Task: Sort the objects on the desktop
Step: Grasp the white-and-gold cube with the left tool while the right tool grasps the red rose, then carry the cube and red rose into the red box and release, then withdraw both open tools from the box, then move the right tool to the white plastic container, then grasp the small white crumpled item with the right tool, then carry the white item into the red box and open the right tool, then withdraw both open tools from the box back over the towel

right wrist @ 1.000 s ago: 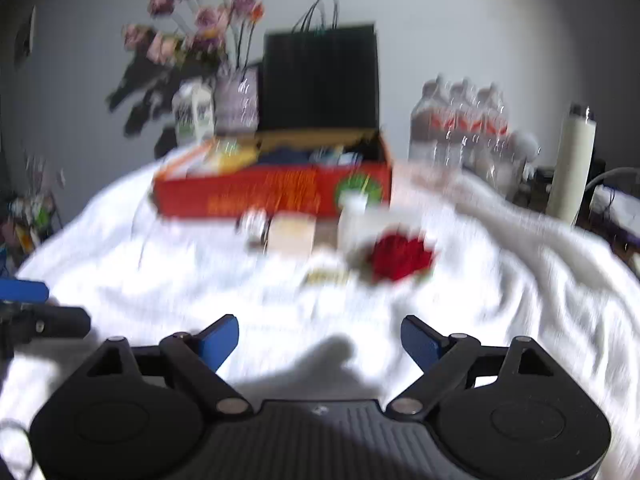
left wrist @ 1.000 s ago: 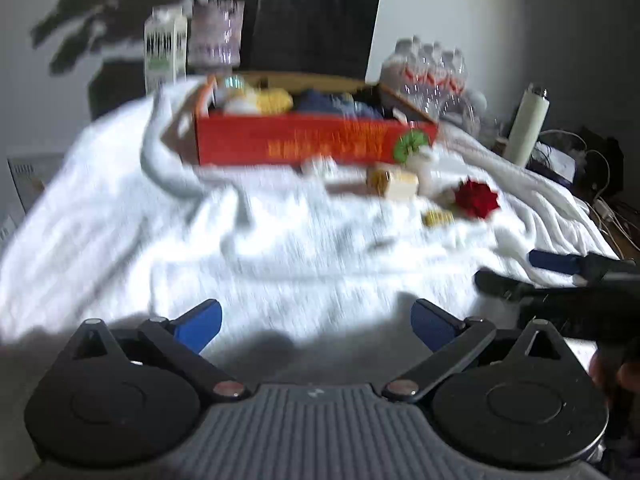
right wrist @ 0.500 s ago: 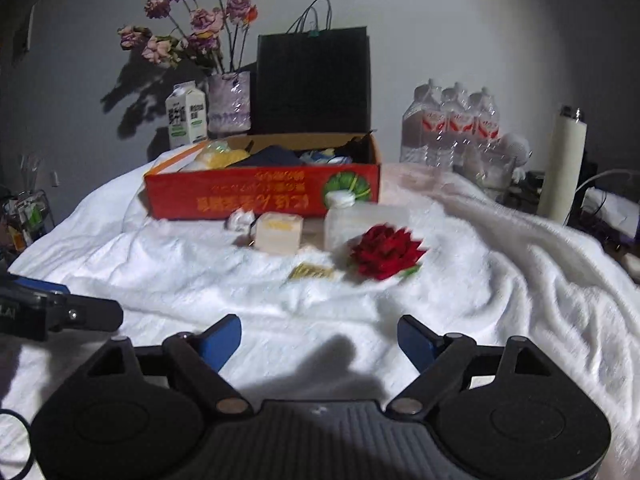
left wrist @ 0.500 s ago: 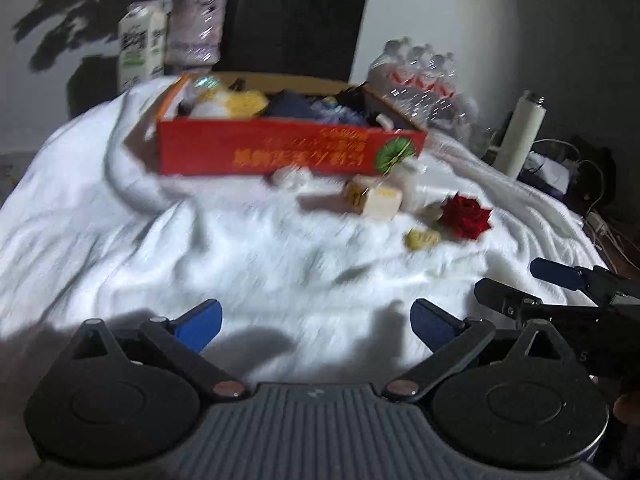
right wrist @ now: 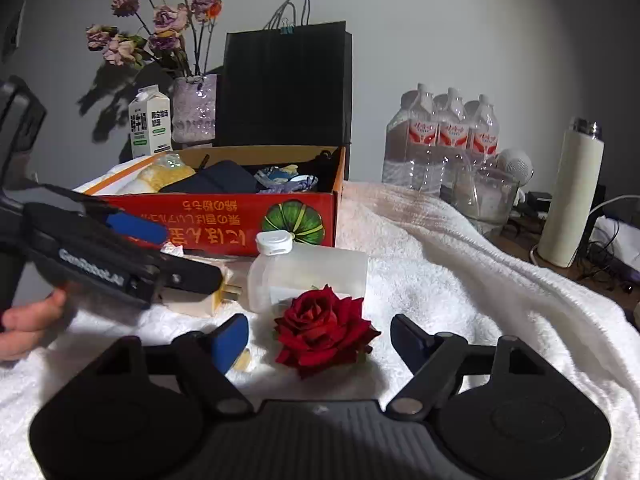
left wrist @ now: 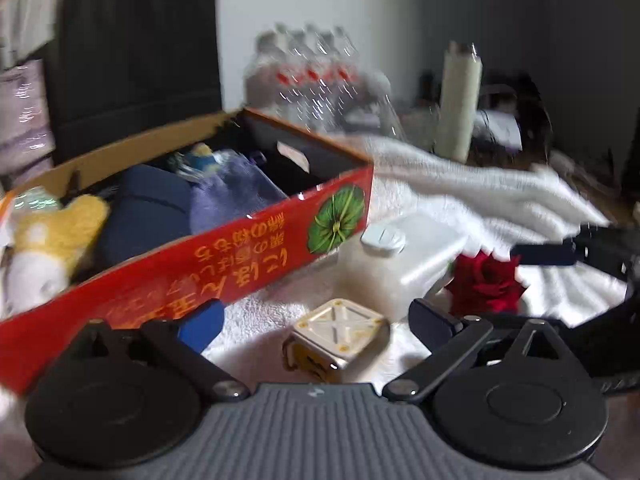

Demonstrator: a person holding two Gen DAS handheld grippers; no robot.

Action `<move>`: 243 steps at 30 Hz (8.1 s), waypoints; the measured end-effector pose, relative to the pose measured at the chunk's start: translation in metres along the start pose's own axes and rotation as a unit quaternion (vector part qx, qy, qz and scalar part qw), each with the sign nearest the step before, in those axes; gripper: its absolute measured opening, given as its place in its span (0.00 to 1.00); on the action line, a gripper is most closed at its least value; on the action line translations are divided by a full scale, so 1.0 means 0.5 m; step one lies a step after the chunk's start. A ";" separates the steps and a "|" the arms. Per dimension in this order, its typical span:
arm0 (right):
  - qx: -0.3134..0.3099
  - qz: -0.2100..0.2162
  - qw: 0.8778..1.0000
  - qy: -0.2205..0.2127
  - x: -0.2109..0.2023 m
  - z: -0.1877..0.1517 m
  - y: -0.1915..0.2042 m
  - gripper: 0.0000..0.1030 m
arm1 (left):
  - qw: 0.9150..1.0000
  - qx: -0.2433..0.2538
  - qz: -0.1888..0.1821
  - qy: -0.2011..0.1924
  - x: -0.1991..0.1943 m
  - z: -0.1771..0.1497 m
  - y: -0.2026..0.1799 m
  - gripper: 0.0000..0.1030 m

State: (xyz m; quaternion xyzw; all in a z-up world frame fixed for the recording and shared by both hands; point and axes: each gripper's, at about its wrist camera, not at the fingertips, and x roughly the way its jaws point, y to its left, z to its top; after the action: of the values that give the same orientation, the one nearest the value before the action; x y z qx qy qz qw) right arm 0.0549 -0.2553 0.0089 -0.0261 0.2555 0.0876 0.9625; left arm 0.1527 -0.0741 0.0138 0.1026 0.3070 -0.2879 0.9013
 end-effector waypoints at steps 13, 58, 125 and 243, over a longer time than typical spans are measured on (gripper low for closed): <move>0.005 -0.001 1.000 0.009 0.020 -0.006 -0.005 0.61 | 0.997 -0.025 -0.075 0.011 -0.035 -0.029 -0.012 0.67; 0.064 0.155 0.985 -0.044 0.041 0.344 -0.014 0.49 | 0.960 -0.237 0.141 -0.038 -0.186 0.166 0.281 0.38; 0.005 0.031 0.999 -0.008 -0.241 -0.107 0.094 0.85 | 0.958 -0.223 0.169 -0.058 -0.441 -0.261 -0.068 1.00; -0.034 0.046 0.998 0.033 0.019 0.174 0.075 0.85 | 0.961 -0.228 0.156 0.032 -0.283 -0.005 0.093 0.96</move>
State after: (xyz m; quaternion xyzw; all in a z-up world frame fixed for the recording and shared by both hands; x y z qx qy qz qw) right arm 0.0984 -0.2084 0.0798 -0.0498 0.2846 0.1393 0.9472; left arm 0.0873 0.0292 0.0988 -0.0497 0.3729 -0.0628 0.9244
